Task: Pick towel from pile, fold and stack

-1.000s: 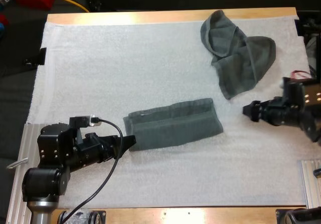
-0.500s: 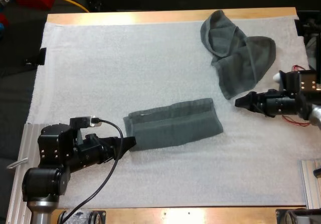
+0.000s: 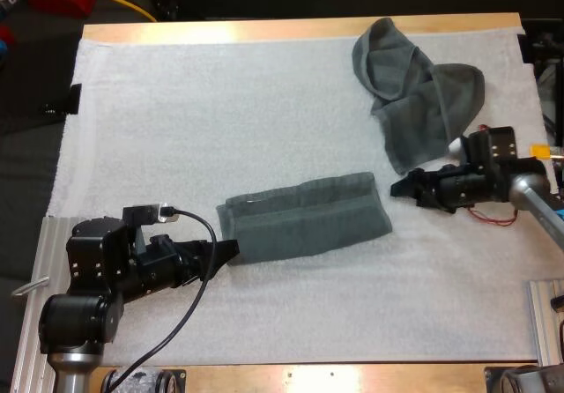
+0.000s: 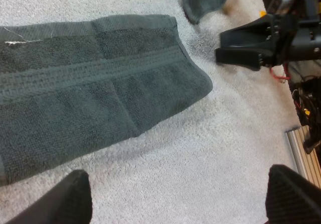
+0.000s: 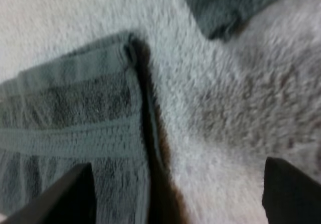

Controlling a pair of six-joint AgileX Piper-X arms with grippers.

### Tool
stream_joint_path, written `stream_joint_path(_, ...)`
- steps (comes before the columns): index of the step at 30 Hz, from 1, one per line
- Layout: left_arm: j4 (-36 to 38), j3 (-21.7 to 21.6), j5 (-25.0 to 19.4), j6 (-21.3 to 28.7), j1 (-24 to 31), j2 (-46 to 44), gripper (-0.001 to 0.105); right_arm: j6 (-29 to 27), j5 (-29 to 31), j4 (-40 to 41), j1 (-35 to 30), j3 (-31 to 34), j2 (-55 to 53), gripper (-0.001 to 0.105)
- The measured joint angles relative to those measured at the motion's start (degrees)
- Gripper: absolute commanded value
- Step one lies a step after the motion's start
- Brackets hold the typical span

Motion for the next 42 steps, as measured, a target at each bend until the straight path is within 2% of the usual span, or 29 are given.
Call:
stream_joint_path(16,0.0,0.0,-0.06,0.0,0.0,0.0,0.069,12.37,0.22,-8.43,9.26,-0.56,3.75,0.067)
stream_joint_path(29,0.3,0.0,-0.06,0.0,0.0,0.0,0.069,15.55,0.23,-9.96,14.96,-1.21,4.88,0.065)
stream_joint_path(32,0.3,0.0,-0.06,0.0,0.0,0.0,0.069,15.72,0.23,-9.68,15.08,-1.3,5.24,0.049)
stream_joint_path(37,0.3,0.0,-0.06,0.0,0.0,0.0,0.069,15.86,1.63,-6.59,15.33,-1.29,5.56,0.016)
stream_joint_path(40,0.3,0.0,-0.94,0.0,0.0,0.0,0.069,15.86,4.04,-4.25,15.49,-1.07,5.01,0.003)
stream_joint_path(42,0.3,0.0,-1.37,0.0,0.0,0.0,0.069,15.86,6.35,-2.85,15.75,-0.78,3.68,0.0)
